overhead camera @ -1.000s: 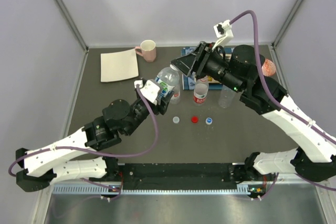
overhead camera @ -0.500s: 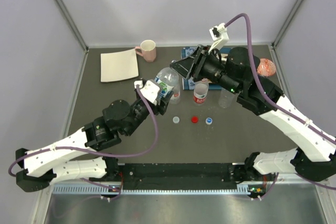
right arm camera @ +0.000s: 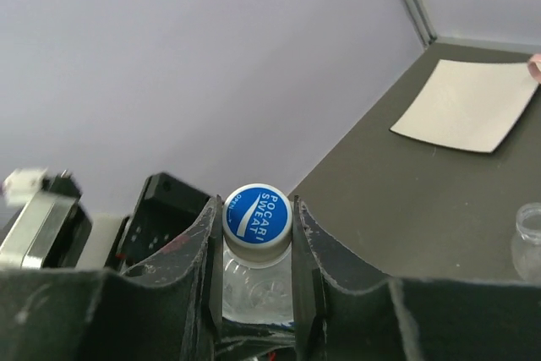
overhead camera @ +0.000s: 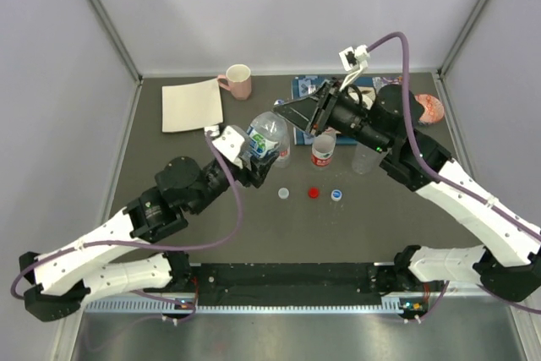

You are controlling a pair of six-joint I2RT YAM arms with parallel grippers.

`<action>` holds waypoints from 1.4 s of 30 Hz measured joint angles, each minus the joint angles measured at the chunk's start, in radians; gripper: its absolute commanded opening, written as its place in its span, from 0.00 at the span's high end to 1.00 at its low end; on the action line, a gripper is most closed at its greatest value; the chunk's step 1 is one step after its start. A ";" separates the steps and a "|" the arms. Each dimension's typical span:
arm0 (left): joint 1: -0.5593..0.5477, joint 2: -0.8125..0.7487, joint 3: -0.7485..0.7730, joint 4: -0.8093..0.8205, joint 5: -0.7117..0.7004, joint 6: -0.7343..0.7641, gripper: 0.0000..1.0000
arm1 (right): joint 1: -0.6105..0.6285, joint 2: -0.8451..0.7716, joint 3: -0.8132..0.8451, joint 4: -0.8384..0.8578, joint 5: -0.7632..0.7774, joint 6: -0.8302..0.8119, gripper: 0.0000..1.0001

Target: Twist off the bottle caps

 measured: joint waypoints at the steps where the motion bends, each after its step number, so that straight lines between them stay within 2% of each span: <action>1: 0.032 -0.009 0.000 -0.003 0.071 -0.030 0.66 | -0.005 -0.007 -0.002 0.007 -0.028 -0.016 1.00; 5: 0.185 -0.036 0.019 0.000 0.455 -0.167 0.64 | -0.014 -0.035 0.013 0.033 -0.153 -0.105 1.00; 9: 0.269 -0.023 0.056 0.039 0.777 -0.292 0.62 | -0.018 -0.079 0.024 0.079 -0.321 -0.189 1.00; 13: 0.297 0.007 0.073 0.125 1.041 -0.404 0.62 | -0.019 -0.136 -0.006 0.155 -0.493 -0.235 1.00; 17: 0.333 0.041 0.073 0.219 1.241 -0.522 0.61 | -0.023 -0.148 -0.026 0.234 -0.628 -0.241 1.00; 25: 0.368 0.111 0.071 0.434 1.518 -0.754 0.60 | -0.034 -0.126 -0.019 0.338 -0.856 -0.246 1.00; 37: 0.369 0.182 0.013 0.720 1.690 -0.991 0.60 | -0.040 -0.104 -0.016 0.354 -1.062 -0.347 1.00; 40: 0.369 0.185 0.012 0.729 1.701 -1.000 0.60 | -0.040 -0.100 -0.016 0.358 -1.076 -0.351 0.75; 41: 0.369 0.184 0.012 0.719 1.701 -0.993 0.60 | -0.042 -0.100 -0.016 0.357 -1.076 -0.351 0.54; 42: 0.369 0.182 0.013 0.696 1.696 -0.969 0.60 | -0.047 -0.100 -0.016 0.354 -1.076 -0.349 0.47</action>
